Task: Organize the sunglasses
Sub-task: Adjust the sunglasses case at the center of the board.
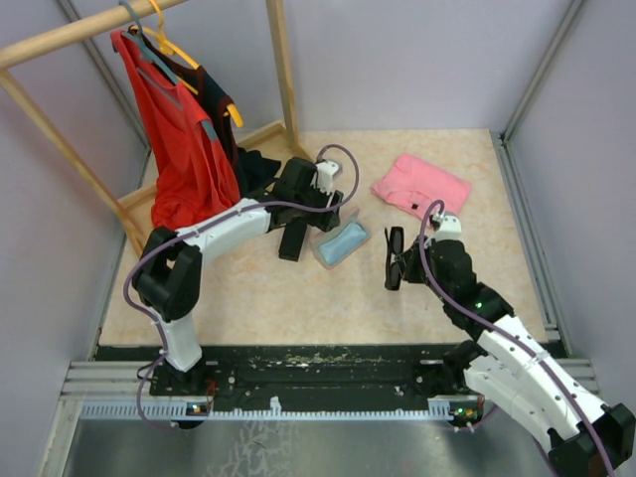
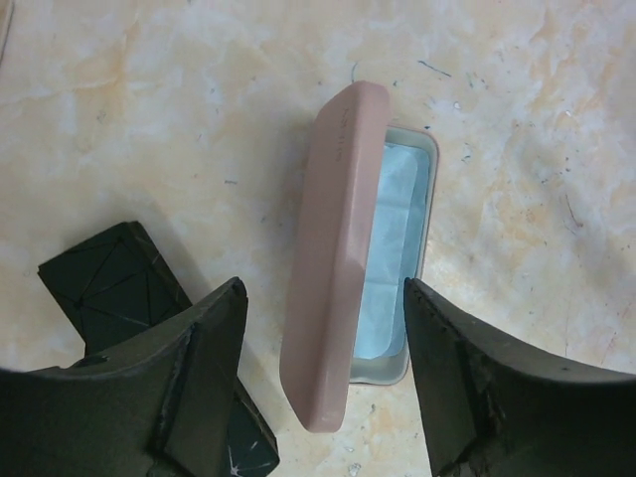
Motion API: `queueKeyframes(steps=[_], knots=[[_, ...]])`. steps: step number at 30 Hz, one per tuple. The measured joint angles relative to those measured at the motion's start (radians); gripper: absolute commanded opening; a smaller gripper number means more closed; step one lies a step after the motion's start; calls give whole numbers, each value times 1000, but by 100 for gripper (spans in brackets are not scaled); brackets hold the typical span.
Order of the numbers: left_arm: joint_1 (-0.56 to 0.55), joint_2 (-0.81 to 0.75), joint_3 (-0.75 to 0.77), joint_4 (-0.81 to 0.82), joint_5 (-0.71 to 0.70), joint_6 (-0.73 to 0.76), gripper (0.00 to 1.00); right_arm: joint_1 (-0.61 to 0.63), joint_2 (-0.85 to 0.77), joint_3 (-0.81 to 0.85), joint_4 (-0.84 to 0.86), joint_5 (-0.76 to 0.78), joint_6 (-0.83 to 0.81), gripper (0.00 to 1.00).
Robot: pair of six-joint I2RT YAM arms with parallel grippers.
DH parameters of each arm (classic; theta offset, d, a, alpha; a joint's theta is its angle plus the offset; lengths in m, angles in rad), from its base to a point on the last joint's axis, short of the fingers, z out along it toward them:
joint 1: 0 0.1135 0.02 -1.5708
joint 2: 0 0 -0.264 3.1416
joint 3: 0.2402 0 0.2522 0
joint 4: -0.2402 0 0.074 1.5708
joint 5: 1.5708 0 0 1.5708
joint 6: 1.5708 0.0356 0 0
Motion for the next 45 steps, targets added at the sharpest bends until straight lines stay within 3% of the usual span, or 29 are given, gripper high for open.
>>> queueKeyframes(steps=[7,15,20,41,45], knots=[[-2,21,40,-18,88,143,72,0,0,-6,0,-6,0,0],[-6,86,101,-82,90,254,67,0,-1,-6,-17,-6,-3,0],[-6,126,131,-100,92,270,51,0,-4,-6,-23,-6,-3,0],[-8,147,151,-139,110,231,21,0,-19,-6,-24,-7,-3,0],[-8,147,152,-146,105,186,19,0,-19,-6,-23,-7,-3,0]])
